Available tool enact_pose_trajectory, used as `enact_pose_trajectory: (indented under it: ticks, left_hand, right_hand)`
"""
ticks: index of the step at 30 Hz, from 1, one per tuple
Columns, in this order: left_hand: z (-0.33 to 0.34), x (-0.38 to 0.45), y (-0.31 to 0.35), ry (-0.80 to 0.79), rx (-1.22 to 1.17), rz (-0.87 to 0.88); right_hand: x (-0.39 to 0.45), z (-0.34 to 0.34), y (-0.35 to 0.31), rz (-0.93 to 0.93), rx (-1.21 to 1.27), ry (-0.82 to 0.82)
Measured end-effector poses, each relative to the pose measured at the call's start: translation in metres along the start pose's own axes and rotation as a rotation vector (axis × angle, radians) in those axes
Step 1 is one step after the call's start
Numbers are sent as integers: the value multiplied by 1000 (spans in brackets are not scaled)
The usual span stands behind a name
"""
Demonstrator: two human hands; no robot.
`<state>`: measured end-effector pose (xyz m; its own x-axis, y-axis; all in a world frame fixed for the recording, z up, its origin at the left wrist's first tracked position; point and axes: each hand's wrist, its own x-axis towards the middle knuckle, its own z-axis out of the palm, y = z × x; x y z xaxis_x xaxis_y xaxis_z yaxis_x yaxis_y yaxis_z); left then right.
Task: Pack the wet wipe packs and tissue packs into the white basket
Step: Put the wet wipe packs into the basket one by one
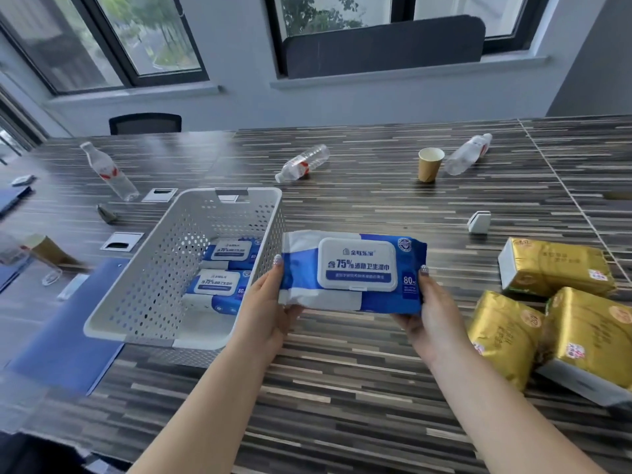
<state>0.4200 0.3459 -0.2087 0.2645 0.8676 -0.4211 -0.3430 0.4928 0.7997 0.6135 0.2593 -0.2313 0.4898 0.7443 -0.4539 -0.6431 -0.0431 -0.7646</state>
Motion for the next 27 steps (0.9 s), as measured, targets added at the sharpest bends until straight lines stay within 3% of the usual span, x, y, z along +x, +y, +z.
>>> enact_pose_trajectory:
  ticks: [3, 8, 18, 23, 27]
  left_hand:
    - [1, -8, -2, -99, -188, 31]
    - [-9, -7, -3, 15, -361, 90]
    - [-58, 0, 34, -23, -455, 65]
    - [-103, 11, 69, 7, -383, 65]
    - [-140, 19, 105, -11, -39, 82]
  right_hand:
    - [-2, 9, -2, -8, 29, 10]
    - [-8, 32, 3, -55, 35, -21]
    - [-22, 85, 21, -56, -15, -129]
    - [-26, 139, 41, -104, -203, -233]
    - [-16, 168, 62, -90, -323, -172]
